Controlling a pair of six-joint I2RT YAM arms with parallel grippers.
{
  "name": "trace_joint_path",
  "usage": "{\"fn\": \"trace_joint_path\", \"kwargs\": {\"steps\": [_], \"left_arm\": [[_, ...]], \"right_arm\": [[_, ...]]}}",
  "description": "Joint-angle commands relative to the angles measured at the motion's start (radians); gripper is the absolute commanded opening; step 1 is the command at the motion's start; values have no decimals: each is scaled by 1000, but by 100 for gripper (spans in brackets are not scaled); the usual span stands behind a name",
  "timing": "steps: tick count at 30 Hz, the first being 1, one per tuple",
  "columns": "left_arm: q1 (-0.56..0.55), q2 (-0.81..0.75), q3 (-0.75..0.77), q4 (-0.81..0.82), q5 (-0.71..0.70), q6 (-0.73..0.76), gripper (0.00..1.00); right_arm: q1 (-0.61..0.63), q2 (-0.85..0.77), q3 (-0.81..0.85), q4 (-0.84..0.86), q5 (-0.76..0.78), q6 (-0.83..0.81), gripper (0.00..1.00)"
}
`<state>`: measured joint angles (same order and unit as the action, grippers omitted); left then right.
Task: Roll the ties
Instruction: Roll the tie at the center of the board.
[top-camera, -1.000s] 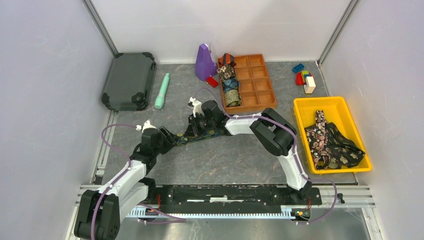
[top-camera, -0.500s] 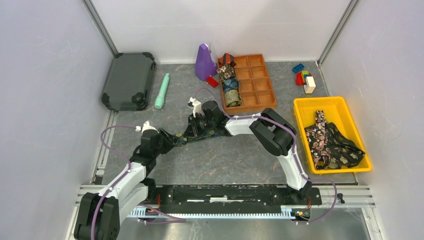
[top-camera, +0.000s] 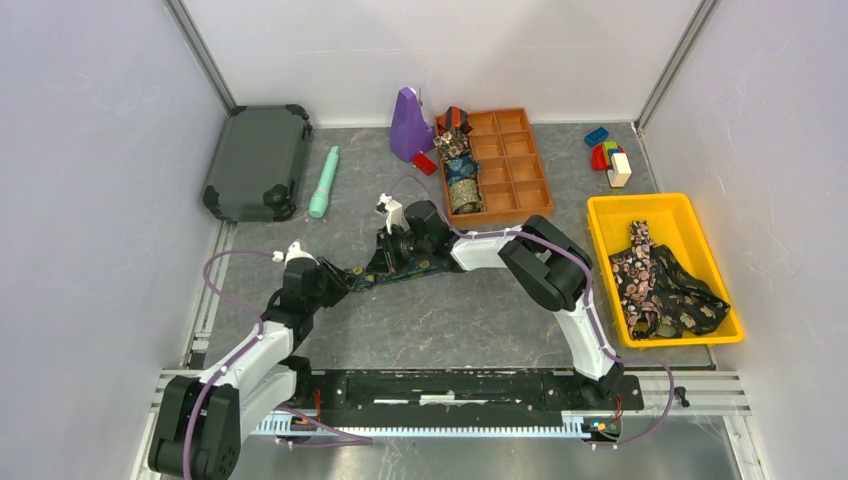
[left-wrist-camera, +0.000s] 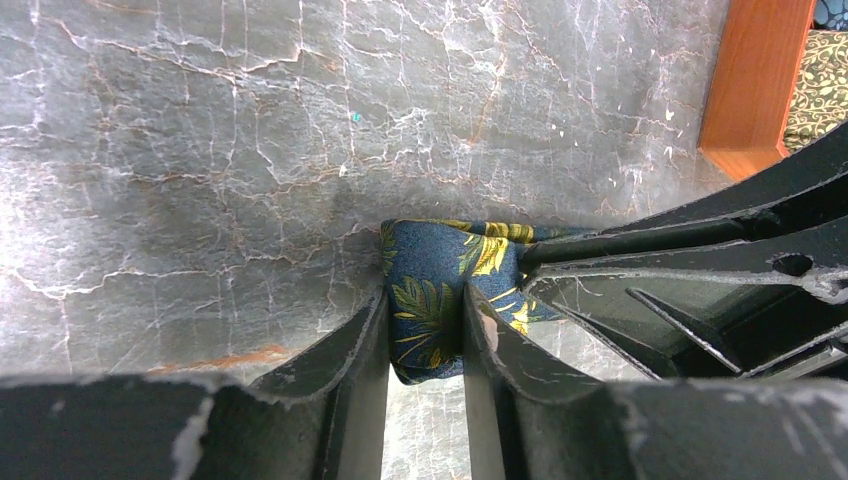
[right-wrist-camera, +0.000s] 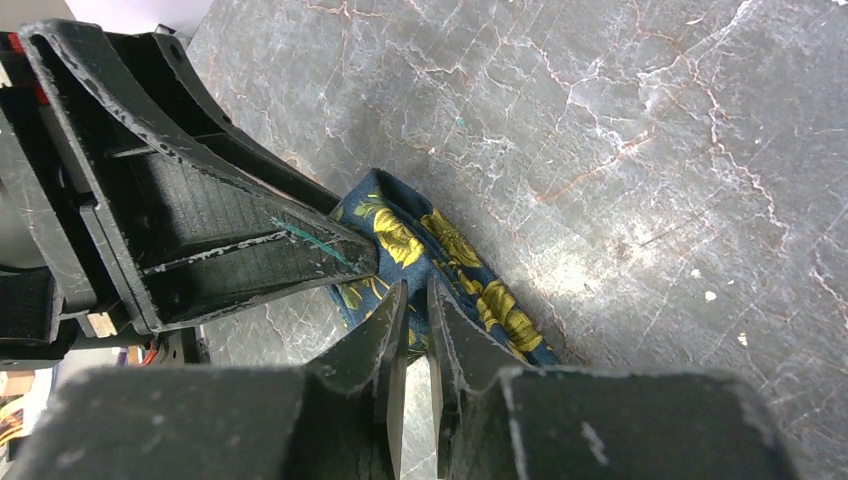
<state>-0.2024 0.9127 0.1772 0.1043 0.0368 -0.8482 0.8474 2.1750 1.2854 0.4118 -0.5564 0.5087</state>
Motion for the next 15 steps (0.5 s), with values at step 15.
{"fn": "trace_joint_path", "kwargs": {"steps": [15], "left_arm": [[-162, 41, 215, -305, -289, 69, 22]], "right_arm": [[-59, -222, -134, 142, -57, 72, 35]]}}
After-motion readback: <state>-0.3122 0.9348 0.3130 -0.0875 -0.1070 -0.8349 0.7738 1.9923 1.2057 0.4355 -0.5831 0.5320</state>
